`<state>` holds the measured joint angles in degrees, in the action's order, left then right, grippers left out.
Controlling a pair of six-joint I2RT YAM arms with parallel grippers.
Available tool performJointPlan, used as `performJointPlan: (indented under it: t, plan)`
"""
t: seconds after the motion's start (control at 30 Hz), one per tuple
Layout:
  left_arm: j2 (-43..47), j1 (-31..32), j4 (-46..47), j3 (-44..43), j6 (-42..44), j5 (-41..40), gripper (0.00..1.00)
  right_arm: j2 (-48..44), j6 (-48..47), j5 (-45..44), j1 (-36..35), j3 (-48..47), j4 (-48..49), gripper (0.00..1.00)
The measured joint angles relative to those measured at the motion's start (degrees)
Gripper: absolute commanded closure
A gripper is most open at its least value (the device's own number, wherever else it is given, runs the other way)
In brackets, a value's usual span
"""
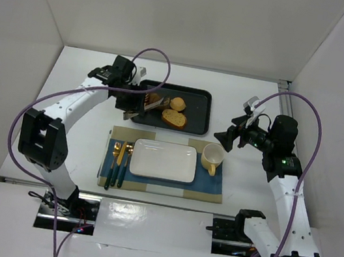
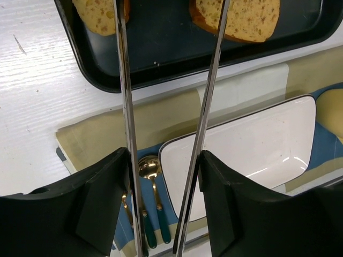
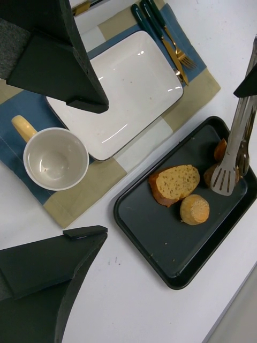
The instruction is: Place the bread
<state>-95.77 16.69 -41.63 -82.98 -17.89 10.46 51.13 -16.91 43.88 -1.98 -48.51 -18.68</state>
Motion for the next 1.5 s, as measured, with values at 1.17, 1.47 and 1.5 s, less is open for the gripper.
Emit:
performJointPlan:
  t: [1.17, 1.47, 1.5]
  plan:
    - [1.3, 0.0, -1.4, -2.6, -0.1, 3.2, 1.0, 0.0, -0.1, 0.1, 0.0, 0.0, 0.0, 0.0]
    - [9.5, 0.4, -3.1, 0.8, -0.1, 3.3, 1.0, 0.0, -0.1, 0.1, 0.0, 0.0, 0.0, 0.0]
    - [11.8, 0.9, -3.5, 2.0, -0.1, 3.2, 1.0, 0.0, -0.1, 0.1, 0.0, 0.0, 0.0, 0.0]
